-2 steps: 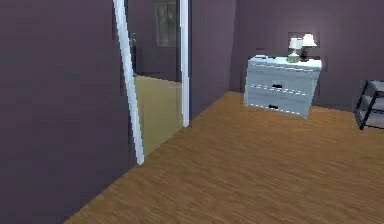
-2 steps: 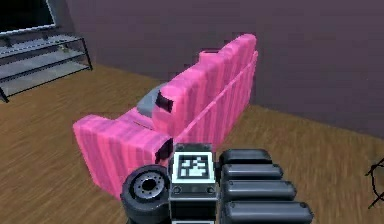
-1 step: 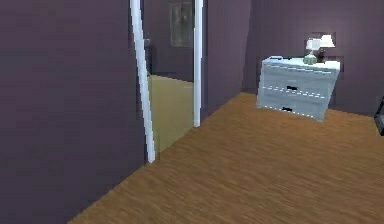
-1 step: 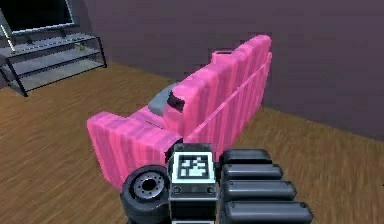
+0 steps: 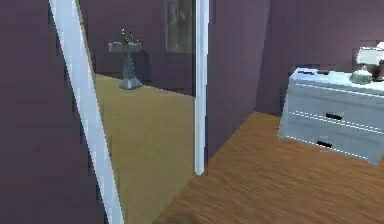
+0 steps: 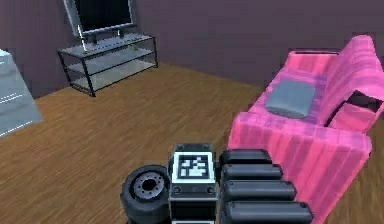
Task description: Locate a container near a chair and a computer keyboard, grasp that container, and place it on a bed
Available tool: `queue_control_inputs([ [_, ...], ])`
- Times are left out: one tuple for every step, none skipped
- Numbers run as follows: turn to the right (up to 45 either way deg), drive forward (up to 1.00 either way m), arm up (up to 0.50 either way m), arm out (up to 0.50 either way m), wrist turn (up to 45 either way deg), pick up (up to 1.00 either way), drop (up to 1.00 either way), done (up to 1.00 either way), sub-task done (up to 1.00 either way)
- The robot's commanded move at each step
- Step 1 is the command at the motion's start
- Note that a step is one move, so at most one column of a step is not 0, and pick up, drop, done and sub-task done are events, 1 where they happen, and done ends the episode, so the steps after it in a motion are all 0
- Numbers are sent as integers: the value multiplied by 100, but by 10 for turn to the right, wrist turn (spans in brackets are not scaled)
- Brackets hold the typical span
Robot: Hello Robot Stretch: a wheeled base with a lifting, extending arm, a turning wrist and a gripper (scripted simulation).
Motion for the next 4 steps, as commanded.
queue_control_inputs([
  [0, 85, 0, 0, 0, 0, 0, 0, 0],
  [-90, 0, 0, 0, 0, 0, 0, 0, 0],
  [0, 25, 0, 0, 0, 0, 0, 0, 0],
  [-450, 0, 0, 0, 0, 0, 0, 0, 0],
])
